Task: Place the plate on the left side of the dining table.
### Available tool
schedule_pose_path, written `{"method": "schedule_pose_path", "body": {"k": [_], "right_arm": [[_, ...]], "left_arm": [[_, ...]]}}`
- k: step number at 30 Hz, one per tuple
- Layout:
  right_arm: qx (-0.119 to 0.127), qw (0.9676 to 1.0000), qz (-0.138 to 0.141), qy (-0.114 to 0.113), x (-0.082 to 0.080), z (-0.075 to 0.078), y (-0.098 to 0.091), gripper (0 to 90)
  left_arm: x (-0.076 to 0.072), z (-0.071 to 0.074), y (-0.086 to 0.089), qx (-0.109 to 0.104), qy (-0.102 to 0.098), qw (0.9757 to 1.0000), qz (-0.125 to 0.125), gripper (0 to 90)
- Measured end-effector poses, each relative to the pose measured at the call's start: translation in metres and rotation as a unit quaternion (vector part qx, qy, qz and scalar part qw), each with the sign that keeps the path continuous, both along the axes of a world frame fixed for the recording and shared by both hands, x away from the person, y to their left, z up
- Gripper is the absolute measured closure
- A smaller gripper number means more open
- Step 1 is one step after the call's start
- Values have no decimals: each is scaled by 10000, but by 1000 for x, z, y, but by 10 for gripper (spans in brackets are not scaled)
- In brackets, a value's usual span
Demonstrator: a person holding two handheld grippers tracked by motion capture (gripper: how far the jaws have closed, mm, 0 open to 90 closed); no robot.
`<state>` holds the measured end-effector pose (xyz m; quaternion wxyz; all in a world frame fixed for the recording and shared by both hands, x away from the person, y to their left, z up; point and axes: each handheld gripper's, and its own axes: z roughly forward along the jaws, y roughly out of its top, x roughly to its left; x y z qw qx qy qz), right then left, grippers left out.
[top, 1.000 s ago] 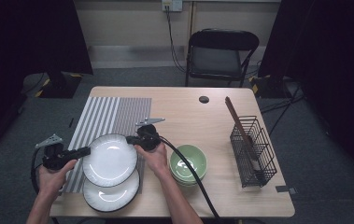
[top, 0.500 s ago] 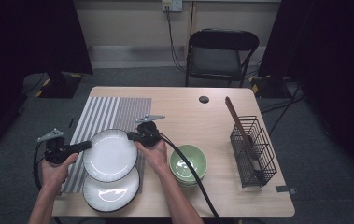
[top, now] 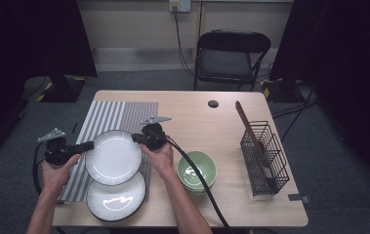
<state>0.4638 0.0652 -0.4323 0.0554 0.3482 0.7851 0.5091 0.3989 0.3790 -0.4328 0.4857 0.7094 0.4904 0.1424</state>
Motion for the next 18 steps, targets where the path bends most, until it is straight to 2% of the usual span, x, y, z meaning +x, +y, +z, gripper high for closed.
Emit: {"method": "schedule_pose_path", "body": {"k": [7, 18], "right_arm": [[-69, 10000, 8, -44, 5, 6, 3, 880], [-124, 9998, -97, -99, 19, 18, 9, 881]], "left_arm": [[8, 2, 4, -72, -26, 10000, -30, 871], [26, 13, 7, -8, -95, 10000, 15, 871]]}}
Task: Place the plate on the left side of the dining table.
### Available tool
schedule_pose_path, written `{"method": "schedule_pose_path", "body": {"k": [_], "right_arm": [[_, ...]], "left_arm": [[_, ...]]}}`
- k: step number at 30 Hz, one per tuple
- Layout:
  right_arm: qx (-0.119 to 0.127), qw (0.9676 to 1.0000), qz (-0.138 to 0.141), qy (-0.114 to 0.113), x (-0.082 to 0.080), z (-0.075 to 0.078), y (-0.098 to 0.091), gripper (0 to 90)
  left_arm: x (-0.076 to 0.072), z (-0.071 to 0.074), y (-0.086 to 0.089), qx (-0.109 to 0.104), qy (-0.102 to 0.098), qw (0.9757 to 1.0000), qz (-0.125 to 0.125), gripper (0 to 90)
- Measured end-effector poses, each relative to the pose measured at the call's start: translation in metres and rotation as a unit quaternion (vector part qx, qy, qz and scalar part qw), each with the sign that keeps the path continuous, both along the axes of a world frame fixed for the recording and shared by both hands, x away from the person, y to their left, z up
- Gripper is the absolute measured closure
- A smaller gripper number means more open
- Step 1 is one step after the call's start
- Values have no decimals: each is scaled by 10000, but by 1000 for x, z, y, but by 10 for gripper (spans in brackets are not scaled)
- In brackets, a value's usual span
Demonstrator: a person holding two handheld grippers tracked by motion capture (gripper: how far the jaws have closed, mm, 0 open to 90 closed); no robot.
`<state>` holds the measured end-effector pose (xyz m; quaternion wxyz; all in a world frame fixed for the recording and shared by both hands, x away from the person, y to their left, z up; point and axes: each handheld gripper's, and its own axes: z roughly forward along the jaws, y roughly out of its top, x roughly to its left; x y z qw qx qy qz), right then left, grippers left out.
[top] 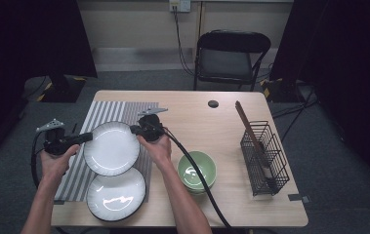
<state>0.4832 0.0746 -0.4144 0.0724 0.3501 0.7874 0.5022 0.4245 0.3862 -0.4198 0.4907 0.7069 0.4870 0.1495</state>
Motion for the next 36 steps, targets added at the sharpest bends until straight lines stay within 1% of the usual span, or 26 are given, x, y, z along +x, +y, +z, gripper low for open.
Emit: {"method": "schedule_pose_path", "body": {"k": [2, 3, 6, 7, 8, 9, 10, 12, 13, 14, 17, 18, 24, 26, 28, 30, 31, 33, 34, 36], "right_arm": [[-21, 10000, -23, 12, 3, 1, 1, 881], [-2, 10000, -48, 36, 5, 2, 1, 880], [-59, 9999, -81, 67, 10, 6, 3, 880], [-71, 9999, -80, 42, 11, 7, 4, 879], [-63, 9999, -120, 57, 13, 9, 5, 879], [-96, 9998, -149, 53, 15, 10, 6, 878], [-85, 9997, -201, 95, 17, 12, 7, 877], [-117, 9997, -182, 75, 21, 13, 9, 878], [-82, 9996, -222, 120, 23, 13, 9, 876], [-109, 9996, -215, 128, 26, 13, 10, 877], [-164, 9996, -228, 89, 30, 12, 13, 877], [-159, 9995, -259, 105, 33, 11, 14, 877], [-219, 9991, -330, 155, 46, 7, 16, 877], [-201, 9991, -338, 174, 50, 4, 16, 875], [-234, 9987, -380, 242, 54, -1, 17, 875], [-213, 9986, -408, 279, 56, -6, 17, 875], [-234, 9984, -411, 322, 57, -10, 16, 874], [-257, 9978, -445, 422, 58, -14, 16, 875], [-313, 9977, -443, 406, 58, -15, 17, 874], [-320, 9973, -497, 440, 57, -17, 17, 873]], "left_arm": [[4, 1, 1, 28, -9, 10000, -8, 871], [6, 2, 1, 7, 8, 10000, 0, 871], [11, 4, 2, -1, 30, 10000, -17, 871], [13, 5, 2, 3, 15, 10000, 1, 872], [16, 5, 2, 17, 12, 10000, 23, 871], [18, 6, 2, -16, 20, 10000, 21, 871], [20, 6, 3, -20, 27, 10000, 33, 871], [24, 6, 5, -39, 6, 10000, 44, 871], [26, 5, 5, -39, 16, 10000, 48, 872], [28, 5, 6, -16, 31, 10000, 49, 871], [34, 1, 7, -22, 15, 10000, 91, 872], [36, 0, 7, -68, 28, 9999, 99, 871], [52, -9, 7, -91, 43, 9999, 122, 870], [55, -12, 7, -78, 54, 9998, 149, 871], [60, -17, 6, -45, 113, 9998, 175, 869], [62, -21, 5, 9, 163, 9997, 173, 867], [63, -23, 5, -27, 179, 9997, 165, 868], [64, -29, 6, -29, 229, 9996, 147, 867], [64, -31, 5, -79, 252, 9995, 154, 867], [65, -34, 5, -50, 277, 9994, 181, 865]]}}
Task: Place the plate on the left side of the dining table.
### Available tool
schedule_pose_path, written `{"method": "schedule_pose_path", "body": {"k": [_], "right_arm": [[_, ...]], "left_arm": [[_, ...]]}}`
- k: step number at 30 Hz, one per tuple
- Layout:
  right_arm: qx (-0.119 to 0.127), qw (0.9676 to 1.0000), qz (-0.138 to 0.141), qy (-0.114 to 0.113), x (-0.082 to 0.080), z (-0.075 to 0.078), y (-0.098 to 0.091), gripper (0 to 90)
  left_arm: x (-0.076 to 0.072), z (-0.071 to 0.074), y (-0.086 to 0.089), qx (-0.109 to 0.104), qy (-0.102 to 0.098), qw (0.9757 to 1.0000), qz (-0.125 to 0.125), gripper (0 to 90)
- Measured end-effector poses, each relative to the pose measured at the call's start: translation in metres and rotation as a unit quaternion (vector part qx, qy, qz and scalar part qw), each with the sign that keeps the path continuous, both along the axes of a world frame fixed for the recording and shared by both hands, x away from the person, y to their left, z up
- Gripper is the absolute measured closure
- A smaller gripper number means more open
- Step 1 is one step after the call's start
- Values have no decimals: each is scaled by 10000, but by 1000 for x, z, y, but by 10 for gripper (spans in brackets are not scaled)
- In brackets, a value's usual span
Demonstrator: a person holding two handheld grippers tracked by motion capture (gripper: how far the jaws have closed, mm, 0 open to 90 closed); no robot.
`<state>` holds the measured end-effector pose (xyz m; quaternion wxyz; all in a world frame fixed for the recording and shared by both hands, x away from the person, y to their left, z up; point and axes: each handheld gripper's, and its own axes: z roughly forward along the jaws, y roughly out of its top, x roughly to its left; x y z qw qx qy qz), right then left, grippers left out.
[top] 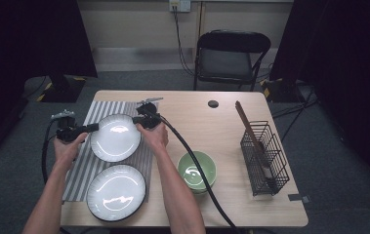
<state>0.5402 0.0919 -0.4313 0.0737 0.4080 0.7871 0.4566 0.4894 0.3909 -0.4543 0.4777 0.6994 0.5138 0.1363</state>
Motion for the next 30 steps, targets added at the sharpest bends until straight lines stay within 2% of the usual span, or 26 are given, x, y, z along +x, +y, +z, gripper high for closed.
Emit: {"method": "schedule_pose_path", "body": {"k": [3, 9, 16, 20, 21, 23, 25, 26, 27, 28, 29, 30], "right_arm": [[-27, 10000, 22, -2, -1, -5, 1, 875], [-40, 10000, 42, 34, -2, -13, 3, 875], [-210, 9997, 96, 12, -1, -21, 4, 874], [-140, 9998, 87, 110, 0, -21, 3, 872], [-117, 9999, 65, 108, 0, -21, 2, 864], [-77, 9999, 33, 105, 0, -20, 1, 773], [-118, 9998, 92, 112, -1, -19, 2, 772], [-38, 9998, 147, 147, -1, -20, 3, 764], [-32, 9998, 172, 105, -2, -20, 4, 744], [-64, 9998, 147, 98, -2, -19, 5, 744], [-6, 9997, 194, 115, -2, -20, 5, 744], [-64, 9998, 168, 98, -2, -20, 5, 743]], "left_arm": [[0, -2, 2, 88, 3, 10000, -36, 864], [-1, -12, 3, -2, 106, 9999, -7, 863], [1, -15, 2, 76, 220, 9997, -19, 857], [0, -15, 1, 108, 214, 9997, 4, 854], [0, -14, 0, 73, 220, 9997, 7, 854], [0, -14, 2, 86, 212, 9997, 32, 850], [1, -13, 4, 152, 264, 9995, 106, 820], [1, -13, 5, -3, 245, 9997, 55, 828], [1, -12, 6, -72, 226, 9997, 15, 830], [1, -10, 4, 18, 210, 9998, 13, 838], [0, -9, 4, 52, 202, 9998, -45, 838], [0, -9, 4, 37, 187, 9998, -65, 837]]}}
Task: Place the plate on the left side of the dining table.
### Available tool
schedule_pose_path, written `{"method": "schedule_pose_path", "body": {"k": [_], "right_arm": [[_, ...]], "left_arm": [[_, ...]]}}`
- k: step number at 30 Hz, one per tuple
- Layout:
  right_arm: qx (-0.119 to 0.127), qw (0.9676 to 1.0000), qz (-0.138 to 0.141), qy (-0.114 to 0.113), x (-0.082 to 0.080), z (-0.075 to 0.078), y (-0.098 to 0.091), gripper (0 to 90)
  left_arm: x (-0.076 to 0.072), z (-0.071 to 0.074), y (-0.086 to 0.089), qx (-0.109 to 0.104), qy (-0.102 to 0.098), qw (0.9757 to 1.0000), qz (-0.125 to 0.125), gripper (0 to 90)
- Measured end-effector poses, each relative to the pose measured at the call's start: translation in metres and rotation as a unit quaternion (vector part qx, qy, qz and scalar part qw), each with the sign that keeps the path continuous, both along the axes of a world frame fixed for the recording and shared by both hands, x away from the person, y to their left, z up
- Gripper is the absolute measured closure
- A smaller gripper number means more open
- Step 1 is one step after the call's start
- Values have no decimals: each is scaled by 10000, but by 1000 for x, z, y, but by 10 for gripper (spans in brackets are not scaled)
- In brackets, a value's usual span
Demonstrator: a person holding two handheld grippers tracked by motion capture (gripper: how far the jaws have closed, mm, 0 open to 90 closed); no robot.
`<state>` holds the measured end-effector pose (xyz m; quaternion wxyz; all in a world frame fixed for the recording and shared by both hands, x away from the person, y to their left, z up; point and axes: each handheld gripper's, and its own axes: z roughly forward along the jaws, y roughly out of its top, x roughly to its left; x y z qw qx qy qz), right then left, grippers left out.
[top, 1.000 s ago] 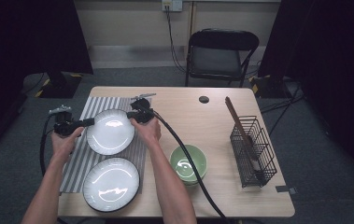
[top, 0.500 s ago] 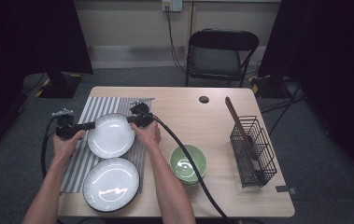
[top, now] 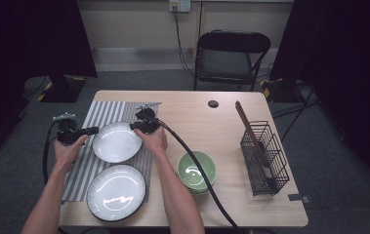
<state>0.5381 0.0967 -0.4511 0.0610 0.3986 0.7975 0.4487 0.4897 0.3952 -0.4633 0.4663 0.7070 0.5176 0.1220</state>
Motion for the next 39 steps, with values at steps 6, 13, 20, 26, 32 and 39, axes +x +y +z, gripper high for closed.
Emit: {"method": "schedule_pose_path", "body": {"k": [6, 13, 20, 26, 32, 39], "right_arm": [[132, 9999, -43, 77, 1, 1, -5, 736], [130, 9998, -83, 122, -2, 0, -7, 731], [236, 9997, -106, 25, -4, 11, -9, 728], [255, 9996, 5, -99, -10, 24, -8, 706], [246, 9994, 33, -221, -10, 41, -18, 696], [235, 9992, -6, -337, -11, 60, -42, 668]], "left_arm": [[0, -1, -1, -40, 16, 10000, 18, 837], [-2, 1, -4, -22, -15, 10000, -28, 837], [-9, 8, 0, -70, -121, 9999, -98, 827], [-15, 15, -1, -18, -183, 9997, -175, 801], [-24, 26, -8, 51, -282, 9991, -326, 770], [-38, 36, -14, 163, -415, 9984, -353, 610]]}}
